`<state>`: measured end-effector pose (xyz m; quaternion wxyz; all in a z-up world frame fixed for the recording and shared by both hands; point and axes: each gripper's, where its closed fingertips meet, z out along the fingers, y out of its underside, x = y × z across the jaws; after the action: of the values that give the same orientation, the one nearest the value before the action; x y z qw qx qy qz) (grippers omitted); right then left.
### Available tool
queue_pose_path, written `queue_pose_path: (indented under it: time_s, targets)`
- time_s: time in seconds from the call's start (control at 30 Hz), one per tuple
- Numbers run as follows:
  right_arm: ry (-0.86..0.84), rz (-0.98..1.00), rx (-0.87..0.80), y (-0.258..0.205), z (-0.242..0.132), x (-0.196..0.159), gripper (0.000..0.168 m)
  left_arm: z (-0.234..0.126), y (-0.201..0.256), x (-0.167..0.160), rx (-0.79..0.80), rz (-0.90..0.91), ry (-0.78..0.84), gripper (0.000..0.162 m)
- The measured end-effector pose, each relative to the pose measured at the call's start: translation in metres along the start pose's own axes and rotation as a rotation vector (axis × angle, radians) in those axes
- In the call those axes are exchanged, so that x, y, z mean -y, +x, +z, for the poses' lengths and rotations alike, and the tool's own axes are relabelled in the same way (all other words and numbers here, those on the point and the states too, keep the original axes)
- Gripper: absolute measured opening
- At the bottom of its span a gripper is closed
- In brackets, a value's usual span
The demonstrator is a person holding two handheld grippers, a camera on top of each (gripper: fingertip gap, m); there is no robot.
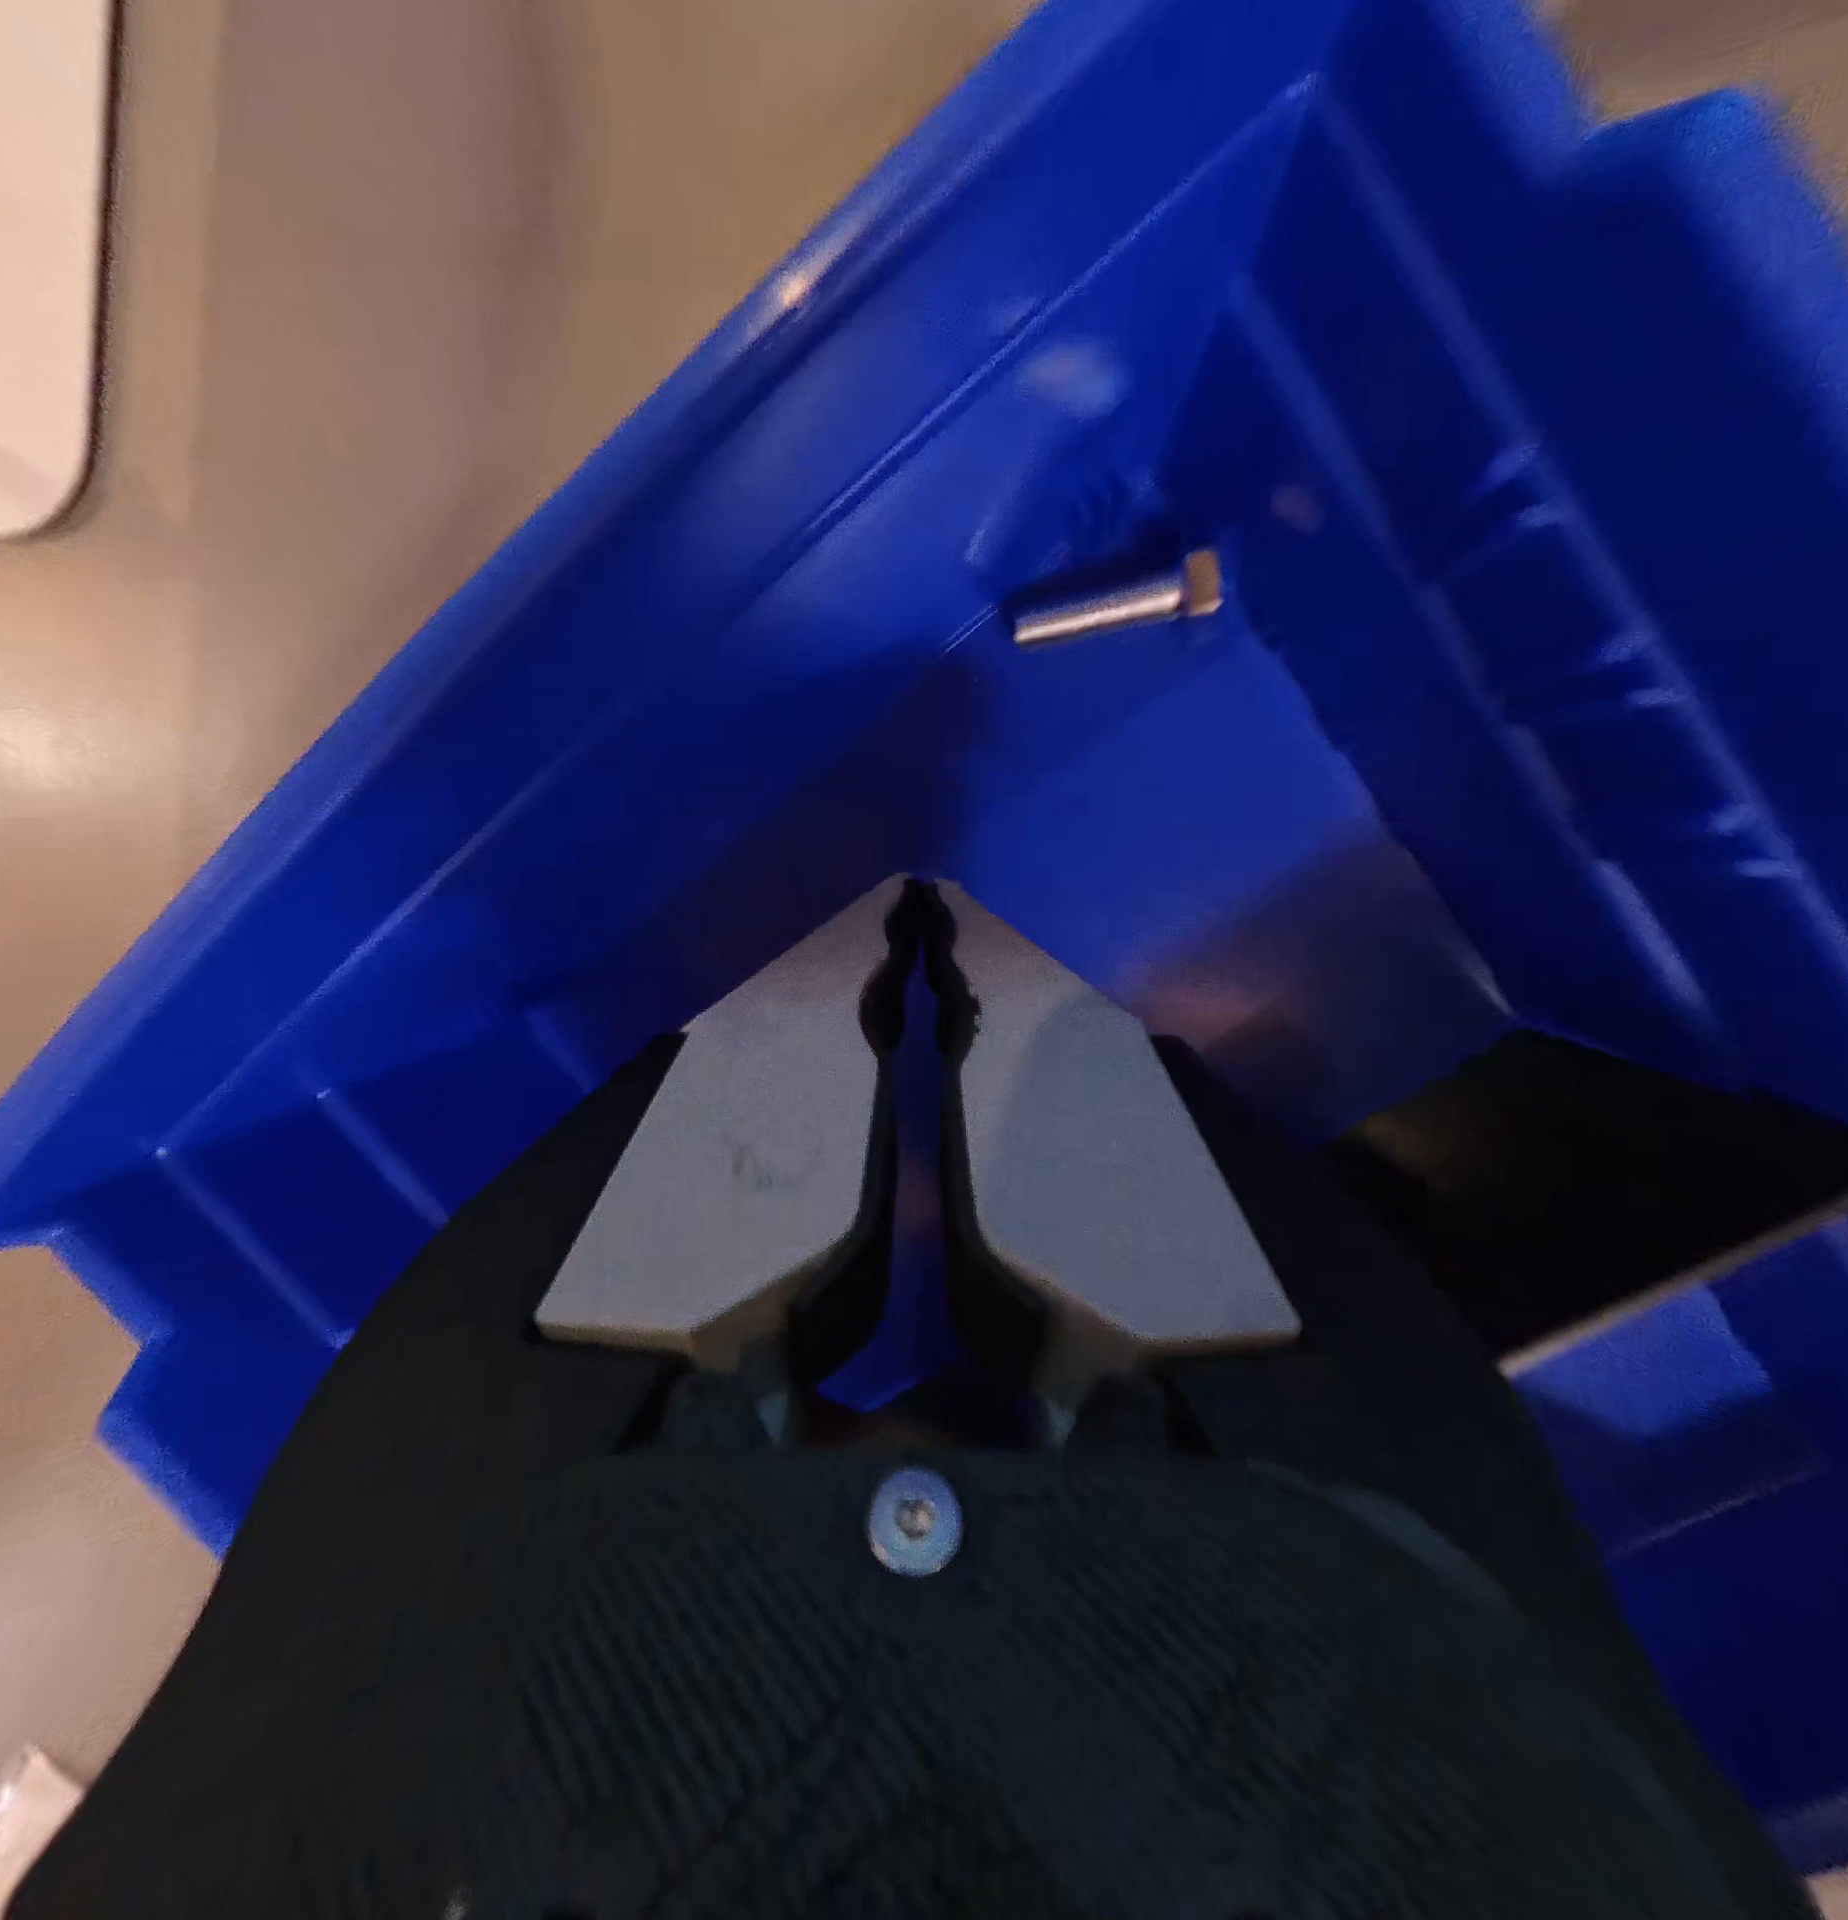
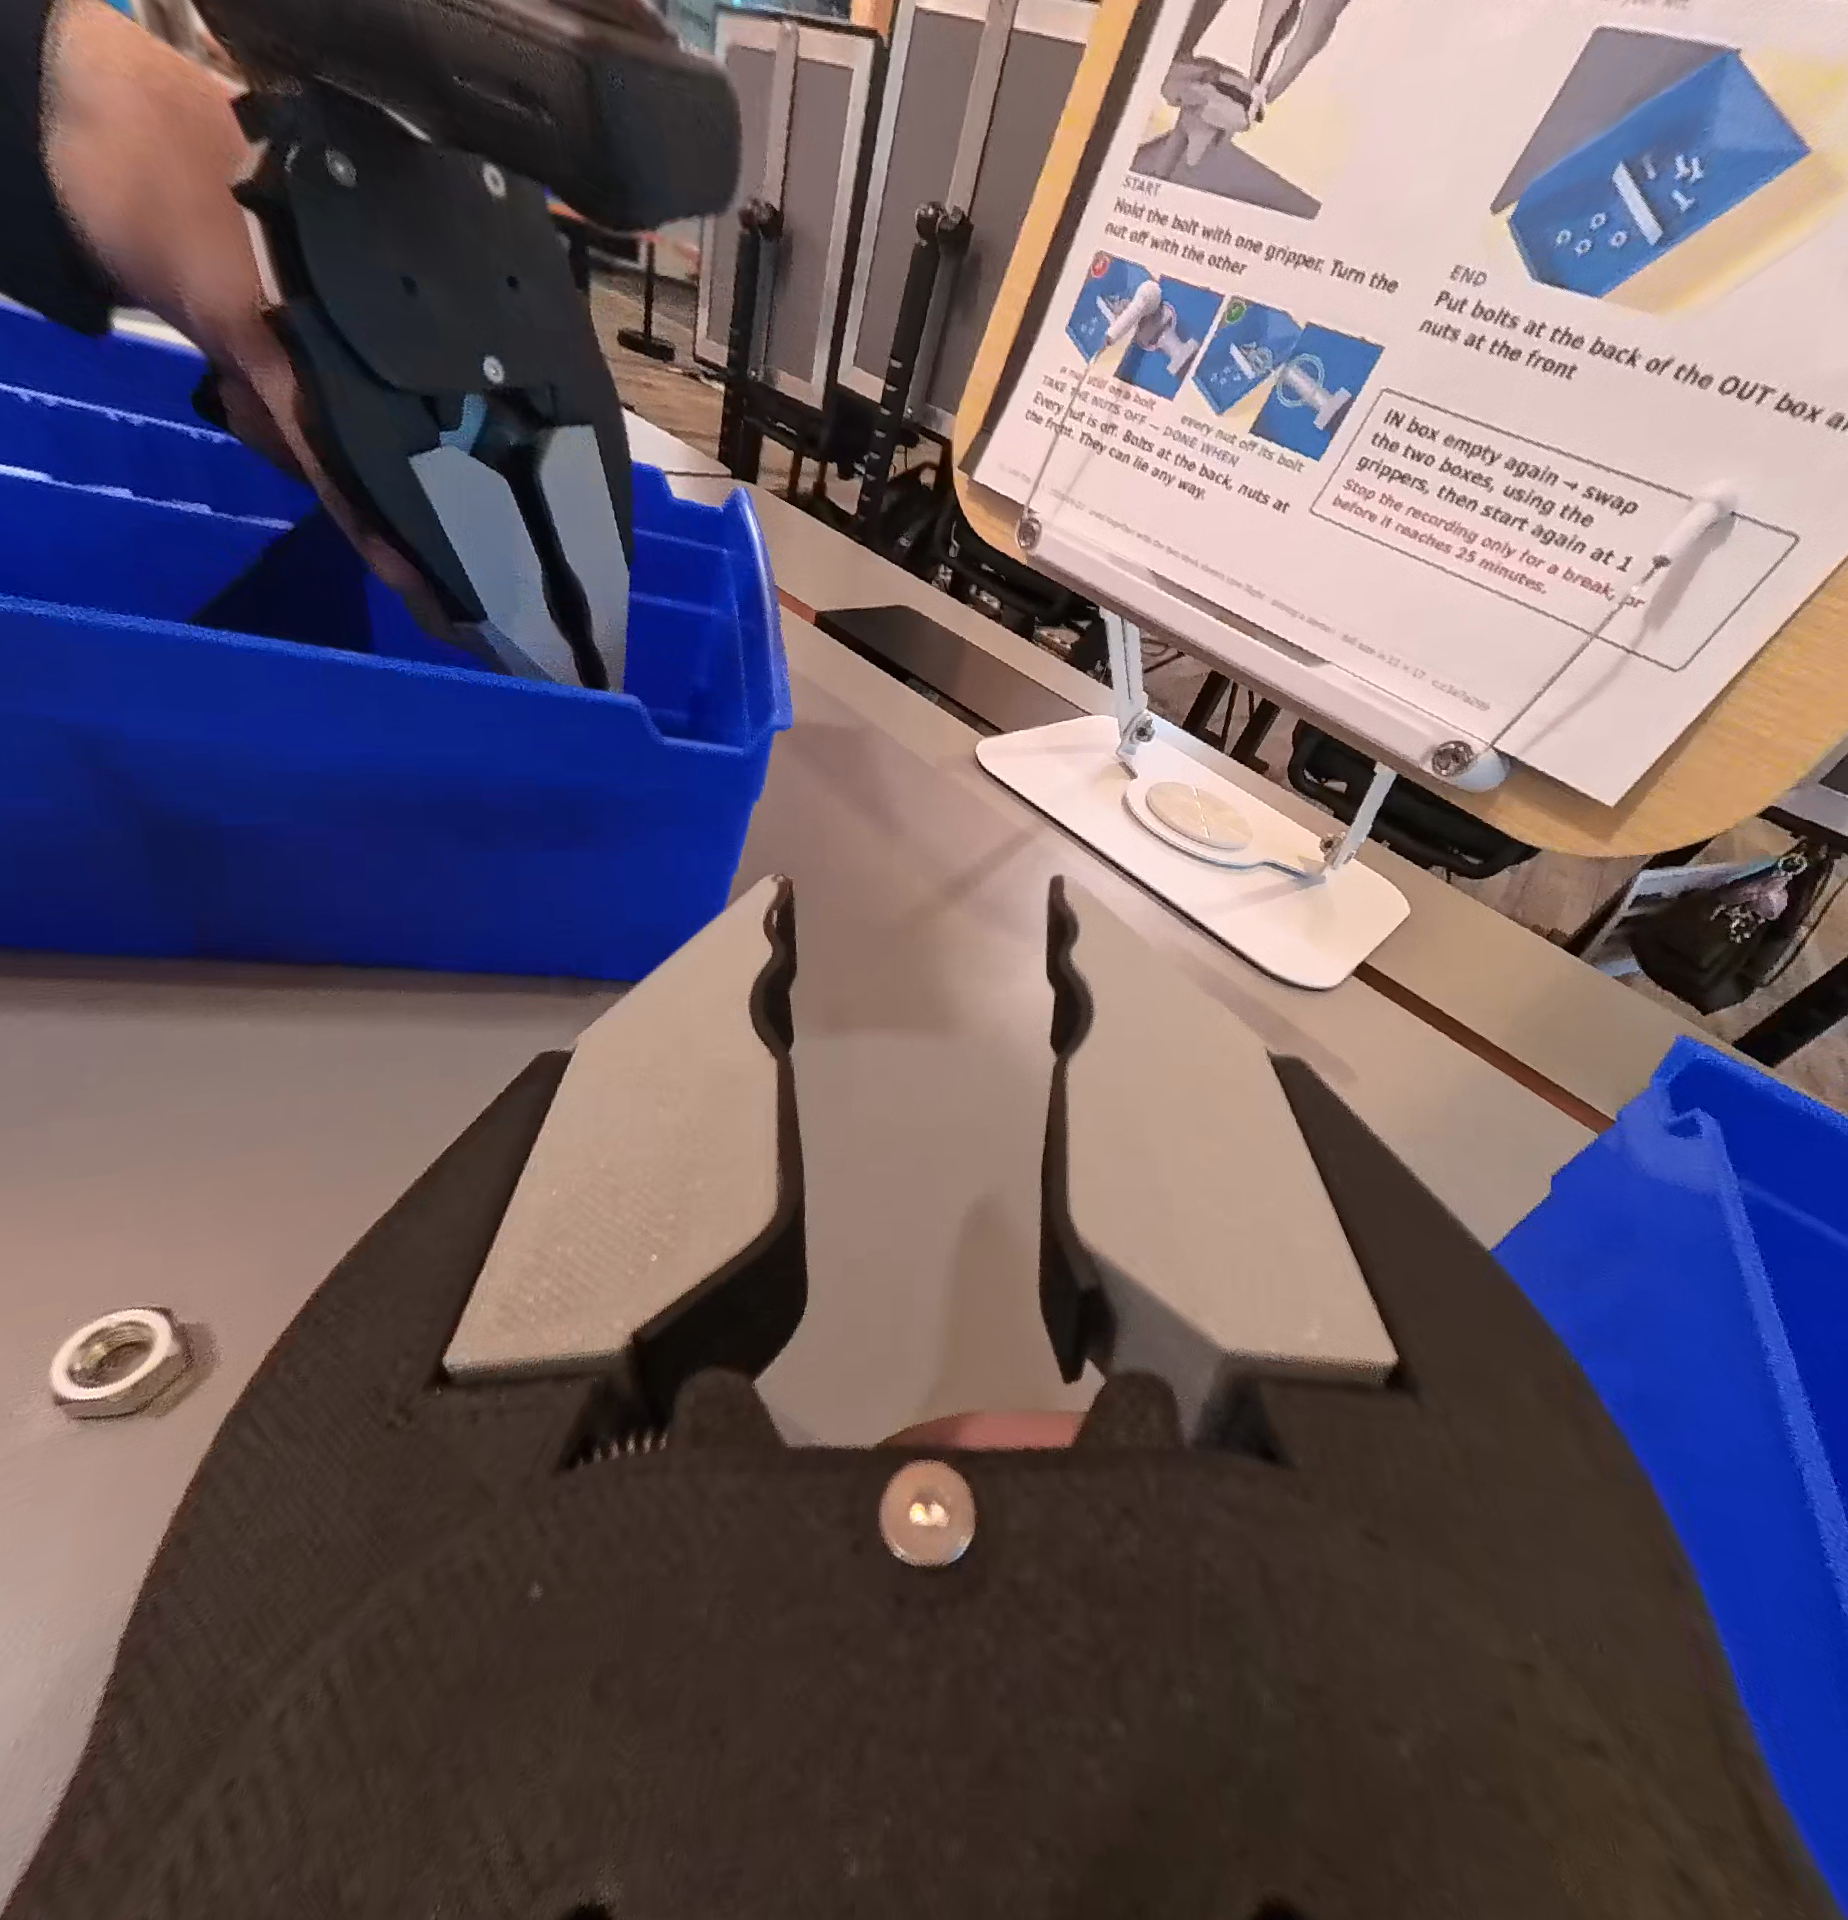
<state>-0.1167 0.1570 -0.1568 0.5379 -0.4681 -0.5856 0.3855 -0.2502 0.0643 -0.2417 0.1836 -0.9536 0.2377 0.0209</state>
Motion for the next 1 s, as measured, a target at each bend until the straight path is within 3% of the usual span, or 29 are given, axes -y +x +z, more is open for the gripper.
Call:
queue_pose_path:
  time_s: [0.17,0.3,0.43,0.5,0.73,1.0]
  targets:
    - [0.034,-0.020,0.008,-0.007,-0.005,0.011,0.046,-0.014,0.027,0.039,-0.016,0.239,0.204,0.000]
    - [0.040,-0.025,0.024,-0.012,-0.005,0.012,0.046,0.000,0.042,0.051,-0.004,0.466,0.213,0.002]
    - [0.043,-0.030,0.034,-0.013,-0.005,0.012,0.046,0.009,0.048,0.047,-0.055,0.585,0.138,0.041]
    - [0.047,-0.022,0.035,-0.012,-0.006,0.013,0.046,0.009,0.042,0.044,-0.036,0.632,0.104,0.050]
    - [0.048,0.028,0.047,-0.008,-0.005,0.012,0.045,0.033,0.046,0.049,-0.102,0.659,0.108,0.014]
    - [0.052,0.047,0.041,-0.004,-0.006,0.012,0.045,0.021,0.032,0.034,-0.105,0.637,0.051,0.008]
